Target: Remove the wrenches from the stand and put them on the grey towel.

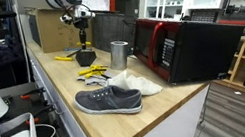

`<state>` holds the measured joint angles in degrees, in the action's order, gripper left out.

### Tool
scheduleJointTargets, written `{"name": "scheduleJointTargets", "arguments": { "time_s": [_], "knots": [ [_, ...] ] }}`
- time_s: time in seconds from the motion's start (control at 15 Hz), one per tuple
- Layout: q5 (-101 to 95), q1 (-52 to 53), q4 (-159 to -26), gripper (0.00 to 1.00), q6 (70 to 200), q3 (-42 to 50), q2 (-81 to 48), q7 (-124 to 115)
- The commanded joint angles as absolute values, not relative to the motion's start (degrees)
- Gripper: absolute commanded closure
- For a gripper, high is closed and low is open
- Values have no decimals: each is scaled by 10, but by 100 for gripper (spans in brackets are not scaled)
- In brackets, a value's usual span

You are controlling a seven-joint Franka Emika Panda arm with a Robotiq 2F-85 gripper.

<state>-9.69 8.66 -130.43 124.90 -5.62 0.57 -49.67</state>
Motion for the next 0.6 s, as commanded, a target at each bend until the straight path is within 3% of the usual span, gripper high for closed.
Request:
{"name": "scheduleJointTargets", "arguments": {
  "time_s": [0.0, 0.53],
  "knots": [
    [-119, 88, -1301, 97, 1231, -71, 27, -486],
    [-277, 48, -1336, 97, 1136, -73, 134, -477]
  ]
}}
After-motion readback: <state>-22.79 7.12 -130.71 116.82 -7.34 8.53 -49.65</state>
